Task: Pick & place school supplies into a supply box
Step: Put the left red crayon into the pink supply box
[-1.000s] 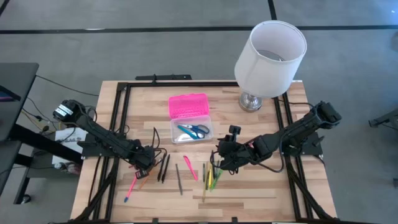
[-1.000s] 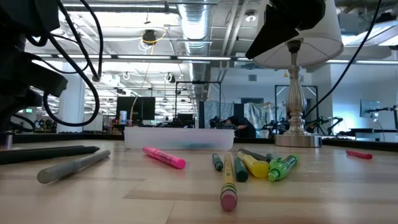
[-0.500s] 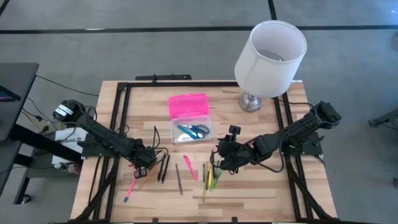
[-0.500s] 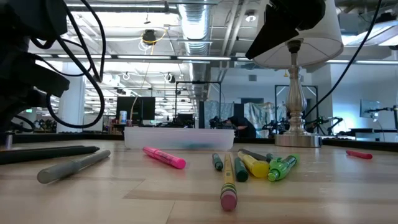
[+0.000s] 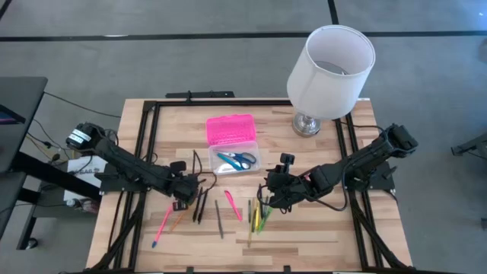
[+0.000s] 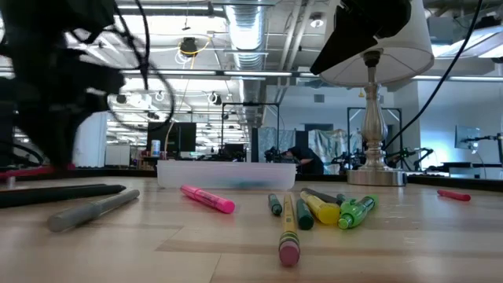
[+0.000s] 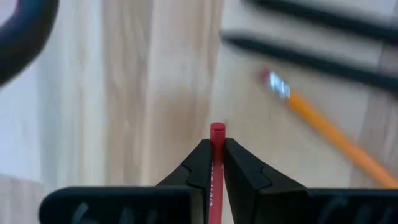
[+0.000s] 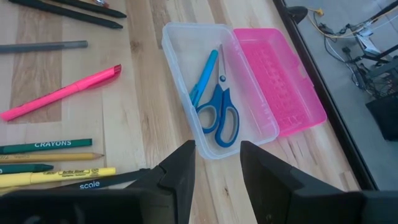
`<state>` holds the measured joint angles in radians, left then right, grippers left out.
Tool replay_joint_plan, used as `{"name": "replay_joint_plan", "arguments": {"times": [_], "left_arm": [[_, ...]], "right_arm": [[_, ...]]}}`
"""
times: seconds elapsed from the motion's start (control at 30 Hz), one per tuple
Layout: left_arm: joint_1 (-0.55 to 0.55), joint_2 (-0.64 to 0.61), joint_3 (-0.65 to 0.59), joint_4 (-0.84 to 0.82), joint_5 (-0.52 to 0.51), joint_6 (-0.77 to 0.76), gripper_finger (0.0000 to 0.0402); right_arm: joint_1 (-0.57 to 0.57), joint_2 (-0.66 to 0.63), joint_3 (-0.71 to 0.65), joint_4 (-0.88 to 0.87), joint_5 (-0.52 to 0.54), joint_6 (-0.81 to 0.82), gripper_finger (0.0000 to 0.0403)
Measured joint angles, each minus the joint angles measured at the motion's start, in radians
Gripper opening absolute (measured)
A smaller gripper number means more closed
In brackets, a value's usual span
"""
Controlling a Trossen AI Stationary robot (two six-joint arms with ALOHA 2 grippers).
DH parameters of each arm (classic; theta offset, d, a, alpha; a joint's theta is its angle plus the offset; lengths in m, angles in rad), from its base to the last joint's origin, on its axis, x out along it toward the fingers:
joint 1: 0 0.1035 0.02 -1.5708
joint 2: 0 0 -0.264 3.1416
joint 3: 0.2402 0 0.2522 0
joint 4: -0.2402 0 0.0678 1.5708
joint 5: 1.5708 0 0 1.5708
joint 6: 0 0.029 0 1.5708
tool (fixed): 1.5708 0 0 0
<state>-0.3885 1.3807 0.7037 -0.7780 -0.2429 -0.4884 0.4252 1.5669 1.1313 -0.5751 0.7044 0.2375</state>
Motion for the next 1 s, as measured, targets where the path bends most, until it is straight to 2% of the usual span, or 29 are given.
{"name": "replay_joint_plan", "arguments": {"times": [0.27,0.37,0.5,0.63,0.8,1.0], "left_arm": [[0.154,-0.002,0.127,0.021,-0.165,0.203,0.0021],[0.227,-0.002,0.173,0.097,-0.177,0.331,0.0021],[0.326,-0.003,0.219,0.228,-0.127,0.491,0.0022],[0.423,-0.003,0.226,0.366,-0.013,0.6,0.0022],[0.516,0.029,0.226,0.406,0.062,0.65,0.0022],[0.577,0.143,0.229,0.438,0.152,0.696,0.0022]], "right_arm": [[0.0,0.0,0.0,0.0,0.001,0.0,0.0122],[-0.002,0.0,0.0,0.0,0.001,0.0,0.0122],[-0.002,0.0,0.0,0.0,0.002,0.0,0.0122],[-0.002,0.0,0.0,-0.001,0.002,0.0,0.0122],[-0.002,0.0,0.0,-0.01,0.002,-0.001,0.0122],[-0.015,0.0,0.0,-0.028,0.002,-0.002,0.0122]]}}
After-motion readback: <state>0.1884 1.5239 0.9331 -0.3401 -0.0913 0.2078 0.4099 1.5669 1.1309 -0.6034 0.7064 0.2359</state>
